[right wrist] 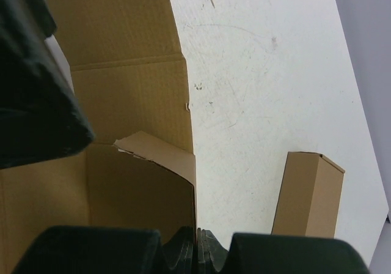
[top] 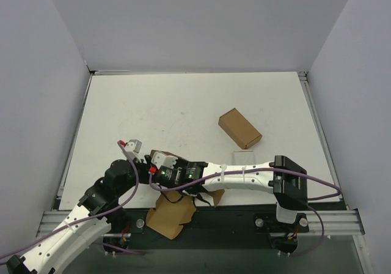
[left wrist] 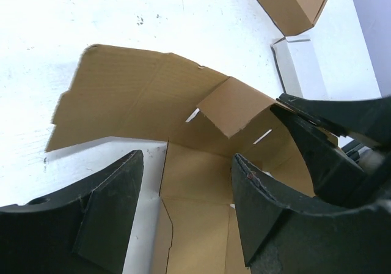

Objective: Fold the paper box

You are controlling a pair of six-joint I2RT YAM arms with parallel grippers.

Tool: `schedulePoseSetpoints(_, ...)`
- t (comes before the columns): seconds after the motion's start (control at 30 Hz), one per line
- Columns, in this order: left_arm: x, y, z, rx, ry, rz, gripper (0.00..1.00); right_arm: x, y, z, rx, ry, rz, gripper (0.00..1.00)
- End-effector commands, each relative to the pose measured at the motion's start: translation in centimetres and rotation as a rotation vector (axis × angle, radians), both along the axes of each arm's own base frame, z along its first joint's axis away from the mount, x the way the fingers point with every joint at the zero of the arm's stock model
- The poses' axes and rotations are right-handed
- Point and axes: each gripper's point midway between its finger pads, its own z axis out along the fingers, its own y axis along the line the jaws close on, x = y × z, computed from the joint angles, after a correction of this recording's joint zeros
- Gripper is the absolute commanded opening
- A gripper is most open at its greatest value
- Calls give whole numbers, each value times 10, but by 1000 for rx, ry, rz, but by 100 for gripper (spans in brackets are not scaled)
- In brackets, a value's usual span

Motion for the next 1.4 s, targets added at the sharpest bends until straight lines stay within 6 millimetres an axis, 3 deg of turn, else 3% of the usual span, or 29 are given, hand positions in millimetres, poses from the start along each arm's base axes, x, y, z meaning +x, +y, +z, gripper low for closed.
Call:
schedulePoseSetpoints(0.0,-3,-14,7,-14,-10,-81,69,0,3,9,-12,-85,-2,0)
schedulePoseSetpoints(0.07,-1,-14,4,21,-34,-97,70,-2,5,9,-15,-89,9,0)
schedulePoseSetpoints(0.3,4,-30,22,-30,-179,-180,69,-8,10,5,-23,-52,56,0)
schedulePoseSetpoints(0.6,7,-36,23,-19,-238,-214,68,-14,17,-3,-17,-5,83,0)
schedulePoseSetpoints(0.9,11,-46,21,15,-266,-250,53,-17,19,-7,-14,16,87,0)
schedulePoseSetpoints(1.37,5,-64,22,61,-342,-345,45,-19,23,-13,-13,37,95,0)
